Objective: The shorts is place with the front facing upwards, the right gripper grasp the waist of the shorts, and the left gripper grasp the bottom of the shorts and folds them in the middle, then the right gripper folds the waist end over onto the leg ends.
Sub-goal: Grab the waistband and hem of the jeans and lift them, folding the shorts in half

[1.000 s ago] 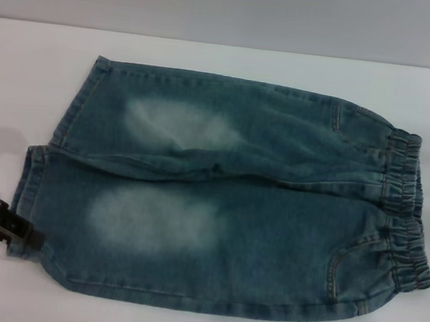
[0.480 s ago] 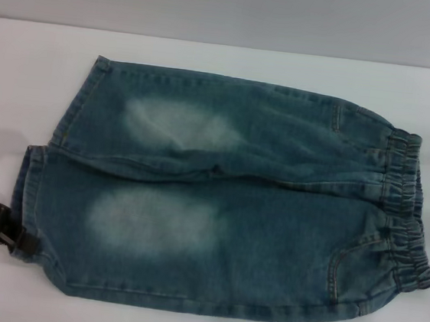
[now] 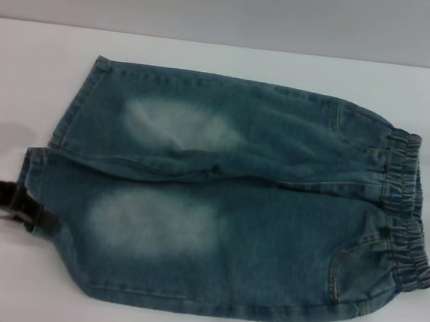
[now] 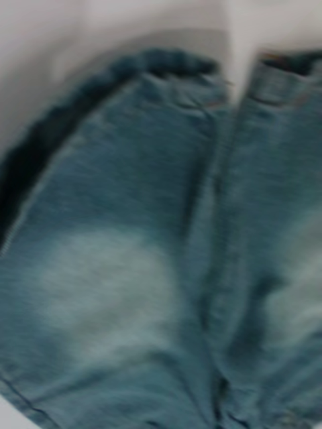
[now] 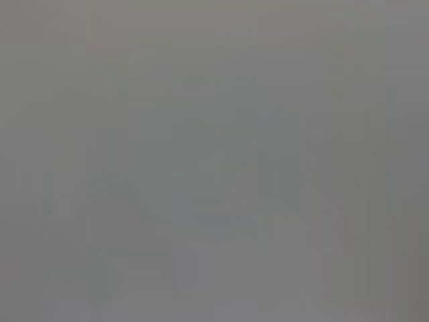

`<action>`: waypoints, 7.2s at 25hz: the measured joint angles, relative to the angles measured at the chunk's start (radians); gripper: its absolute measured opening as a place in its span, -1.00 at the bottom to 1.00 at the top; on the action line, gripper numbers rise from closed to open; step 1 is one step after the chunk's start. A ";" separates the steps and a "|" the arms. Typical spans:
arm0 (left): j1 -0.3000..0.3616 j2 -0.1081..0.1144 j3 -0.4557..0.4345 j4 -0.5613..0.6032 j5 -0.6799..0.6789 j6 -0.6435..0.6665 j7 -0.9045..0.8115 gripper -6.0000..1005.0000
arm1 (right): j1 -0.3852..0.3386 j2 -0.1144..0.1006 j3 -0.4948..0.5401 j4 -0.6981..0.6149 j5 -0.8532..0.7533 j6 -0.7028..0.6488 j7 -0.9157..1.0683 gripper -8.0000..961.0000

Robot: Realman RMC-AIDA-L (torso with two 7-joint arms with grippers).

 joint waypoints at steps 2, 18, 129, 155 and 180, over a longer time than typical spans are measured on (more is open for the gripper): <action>0.000 -0.003 -0.015 0.006 0.000 -0.004 0.003 -0.90 | -0.019 -0.014 -0.022 -0.039 -0.056 -0.004 0.104 0.13; 0.009 -0.009 -0.081 0.016 0.005 -0.135 0.016 -0.90 | 0.049 -0.266 -0.180 -0.517 -1.005 -0.569 1.348 0.13; -0.054 -0.001 -0.081 0.039 0.007 -0.334 -0.011 -0.90 | 0.114 -0.082 -0.211 -0.709 -1.594 -0.681 1.330 -0.99; -0.126 -0.080 -0.184 0.167 -0.006 -0.464 0.032 -0.90 | -0.050 -0.051 0.037 -0.492 -1.274 -0.461 1.169 -0.99; -0.135 -0.164 -0.176 0.219 -0.120 -0.682 0.159 -0.90 | -0.069 0.005 0.072 -0.408 -1.058 -0.307 0.997 -0.99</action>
